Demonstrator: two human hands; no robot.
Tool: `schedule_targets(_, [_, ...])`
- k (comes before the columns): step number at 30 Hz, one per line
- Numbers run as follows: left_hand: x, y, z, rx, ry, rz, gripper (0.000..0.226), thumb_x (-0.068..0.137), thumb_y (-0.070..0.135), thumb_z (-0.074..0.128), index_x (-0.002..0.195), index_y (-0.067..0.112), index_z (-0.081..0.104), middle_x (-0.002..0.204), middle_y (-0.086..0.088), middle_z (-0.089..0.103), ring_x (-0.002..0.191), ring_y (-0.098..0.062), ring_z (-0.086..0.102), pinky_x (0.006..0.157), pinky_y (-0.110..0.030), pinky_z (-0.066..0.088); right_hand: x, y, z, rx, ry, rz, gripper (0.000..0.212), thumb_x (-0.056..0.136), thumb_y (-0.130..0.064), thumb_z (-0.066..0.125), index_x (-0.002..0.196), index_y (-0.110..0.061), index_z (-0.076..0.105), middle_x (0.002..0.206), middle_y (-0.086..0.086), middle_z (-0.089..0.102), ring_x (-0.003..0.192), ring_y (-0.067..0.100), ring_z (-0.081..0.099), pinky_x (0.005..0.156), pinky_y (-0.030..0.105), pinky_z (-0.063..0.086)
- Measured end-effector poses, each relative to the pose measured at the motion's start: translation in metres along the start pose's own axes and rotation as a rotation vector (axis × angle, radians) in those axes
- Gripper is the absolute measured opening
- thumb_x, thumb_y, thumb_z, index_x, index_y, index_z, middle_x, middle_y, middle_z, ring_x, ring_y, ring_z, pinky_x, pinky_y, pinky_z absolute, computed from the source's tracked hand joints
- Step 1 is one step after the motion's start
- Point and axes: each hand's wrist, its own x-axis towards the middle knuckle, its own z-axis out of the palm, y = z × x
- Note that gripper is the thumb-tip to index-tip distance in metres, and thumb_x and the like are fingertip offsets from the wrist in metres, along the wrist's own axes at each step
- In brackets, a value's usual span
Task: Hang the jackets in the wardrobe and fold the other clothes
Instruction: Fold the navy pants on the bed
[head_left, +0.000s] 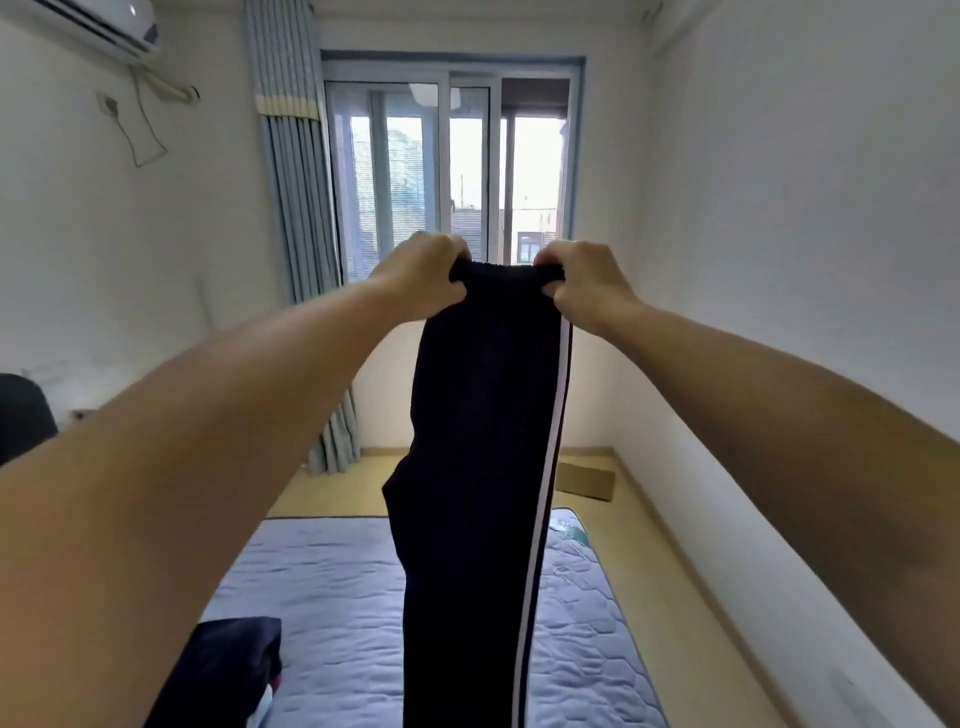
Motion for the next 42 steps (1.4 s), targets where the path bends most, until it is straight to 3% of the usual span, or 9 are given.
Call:
schedule_targets(10, [-0.091, -0.019, 0.048, -0.076, -0.027, 0.126, 0.026, 0.087, 0.01, 0.06, 0.112, 0.009, 0.062, 0.105, -0.004, 0.064, 0.086, -0.018, 0.057, 0.075, -0.027, 0.046, -0.076, 0.01, 0.046, 0.048, -0.13, -0.053, 0.025, 0.087, 0.001, 0.062, 0.108, -0.014, 0.062, 0.102, -0.001, 0.06, 0.094, 0.017, 0.056, 0.083, 0.026, 0.048])
schedule_targets(14, [-0.187, -0.016, 0.105, -0.125, -0.099, 0.127, 0.026, 0.084, 0.012, 0.063, 0.11, 0.013, 0.066, 0.107, -0.004, 0.067, 0.093, -0.026, 0.062, 0.083, -0.038, 0.049, -0.174, 0.023, 0.083, -0.009, -0.253, -0.049, 0.024, 0.081, -0.008, 0.067, 0.104, -0.015, 0.064, 0.103, -0.001, 0.064, 0.095, 0.022, 0.059, 0.083, 0.037, 0.05])
schedule_targets(20, [-0.361, 0.019, 0.182, -0.258, -0.284, 0.066, 0.036, 0.068, -0.003, 0.069, 0.102, 0.006, 0.07, 0.099, -0.01, 0.069, 0.094, -0.033, 0.061, 0.083, -0.037, 0.049, -0.371, 0.029, 0.132, 0.065, -0.49, 0.107, 0.025, 0.078, -0.011, 0.067, 0.102, -0.014, 0.066, 0.101, 0.003, 0.066, 0.095, 0.027, 0.06, 0.079, 0.041, 0.05])
schedule_targets(23, [-0.449, 0.049, 0.197, -0.35, -0.406, -0.028, 0.038, 0.069, -0.004, 0.064, 0.105, 0.006, 0.068, 0.101, -0.009, 0.067, 0.098, -0.032, 0.057, 0.087, -0.033, 0.045, -0.466, 0.021, 0.135, 0.171, -0.577, 0.186, 0.024, 0.074, -0.005, 0.069, 0.097, -0.012, 0.068, 0.095, 0.003, 0.068, 0.091, 0.026, 0.062, 0.079, 0.038, 0.049])
schedule_targets(27, [-0.549, 0.1, 0.185, -0.488, -0.534, -0.174, 0.038, 0.072, 0.0, 0.059, 0.108, 0.011, 0.065, 0.107, -0.003, 0.061, 0.103, -0.02, 0.055, 0.089, -0.024, 0.041, -0.572, 0.005, 0.103, 0.361, -0.666, 0.293, 0.031, 0.068, 0.001, 0.07, 0.087, -0.022, 0.067, 0.083, -0.017, 0.061, 0.081, 0.012, 0.062, 0.074, 0.011, 0.045])
schedule_targets(30, [-0.602, 0.135, 0.161, -0.63, -0.687, -0.228, 0.035, 0.074, 0.003, 0.057, 0.106, 0.016, 0.062, 0.103, 0.006, 0.06, 0.095, -0.007, 0.056, 0.084, -0.013, 0.04, -0.634, -0.006, 0.062, 0.485, -0.796, 0.403, 0.036, 0.069, -0.002, 0.068, 0.08, -0.035, 0.062, 0.075, -0.018, 0.064, 0.071, 0.003, 0.062, 0.067, 0.017, 0.052])
schedule_targets(35, [-0.626, 0.165, 0.157, -0.74, -0.847, -0.347, 0.032, 0.075, 0.01, 0.056, 0.104, 0.024, 0.061, 0.094, 0.017, 0.061, 0.084, 0.01, 0.054, 0.073, -0.006, 0.039, -0.663, -0.001, 0.03, 0.561, -0.886, 0.493, 0.024, 0.076, -0.007, 0.069, 0.091, -0.026, 0.068, 0.084, -0.014, 0.068, 0.073, 0.005, 0.06, 0.07, 0.021, 0.053])
schedule_targets(39, [-0.615, 0.155, 0.197, -0.848, -0.813, -0.624, 0.03, 0.08, 0.002, 0.057, 0.1, 0.025, 0.061, 0.085, 0.006, 0.063, 0.07, -0.005, 0.055, 0.066, -0.017, 0.044, -0.643, 0.02, 0.063, 0.588, -0.846, 0.654, 0.025, 0.081, 0.0, 0.066, 0.104, -0.01, 0.069, 0.095, 0.002, 0.069, 0.086, 0.018, 0.064, 0.079, 0.029, 0.052])
schedule_targets(42, [-0.599, 0.131, 0.247, -0.924, -0.761, -0.787, 0.029, 0.082, -0.001, 0.059, 0.098, 0.024, 0.062, 0.085, 0.001, 0.066, 0.071, -0.009, 0.057, 0.065, -0.019, 0.045, -0.624, 0.047, 0.118, 0.611, -0.829, 0.766, 0.033, 0.083, 0.0, 0.066, 0.115, -0.009, 0.066, 0.106, 0.005, 0.067, 0.093, 0.019, 0.062, 0.079, 0.019, 0.05])
